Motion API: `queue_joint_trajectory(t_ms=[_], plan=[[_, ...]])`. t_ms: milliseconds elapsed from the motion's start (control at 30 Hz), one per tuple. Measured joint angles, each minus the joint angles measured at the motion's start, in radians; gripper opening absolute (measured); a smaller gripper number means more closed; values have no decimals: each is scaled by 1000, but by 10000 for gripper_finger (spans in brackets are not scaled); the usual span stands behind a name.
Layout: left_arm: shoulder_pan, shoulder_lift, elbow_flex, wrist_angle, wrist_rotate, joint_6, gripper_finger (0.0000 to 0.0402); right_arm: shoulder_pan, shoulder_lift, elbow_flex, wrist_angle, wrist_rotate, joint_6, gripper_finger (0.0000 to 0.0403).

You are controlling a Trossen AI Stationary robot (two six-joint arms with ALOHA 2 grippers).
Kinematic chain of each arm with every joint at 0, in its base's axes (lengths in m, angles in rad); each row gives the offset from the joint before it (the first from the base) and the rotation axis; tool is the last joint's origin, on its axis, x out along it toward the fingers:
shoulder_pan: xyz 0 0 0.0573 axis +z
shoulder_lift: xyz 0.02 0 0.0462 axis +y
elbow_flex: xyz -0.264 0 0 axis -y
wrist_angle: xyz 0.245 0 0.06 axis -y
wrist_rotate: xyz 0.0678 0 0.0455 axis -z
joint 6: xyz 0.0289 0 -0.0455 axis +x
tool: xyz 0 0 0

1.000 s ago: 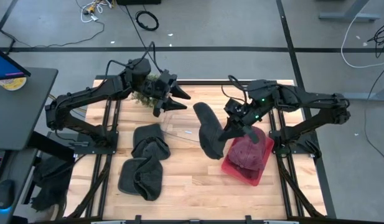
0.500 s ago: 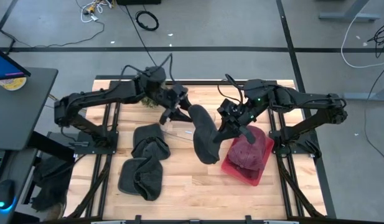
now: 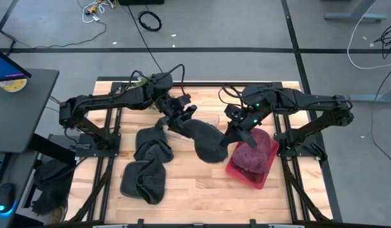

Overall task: Pick & Place hat
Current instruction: Put the top black cap into the transparent bin

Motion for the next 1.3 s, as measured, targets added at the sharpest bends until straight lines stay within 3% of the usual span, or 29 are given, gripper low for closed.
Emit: queue_joint_trajectory(t_ms=[133,167,400,700,800,933,1067,1167,1300], plan=[[1,0,0,-2,23,3,28,-13,0,0,3,24,6,17],[1,0,0,-4,19,10,18,-16,0,1,9,23,15,17],[25,0,0,-39,25,21,12,-23,-1,1,-29,25,75,46],[59,-2,0,-181,36,97,11,-25,-1,1,-222,133,82,210],[60,-11,0,-253,-49,151,11,-34,-2,1,-310,160,89,257],[64,-37,1,-326,-241,180,11,-42,-28,1,-459,365,108,283],[68,-64,1,-391,-485,130,12,-42,-71,1,-572,590,155,275],[72,-80,1,-477,-627,128,14,-42,-108,1,-594,660,181,261],[72,-87,-19,-510,-742,131,11,-42,-150,1,-592,712,197,240]])
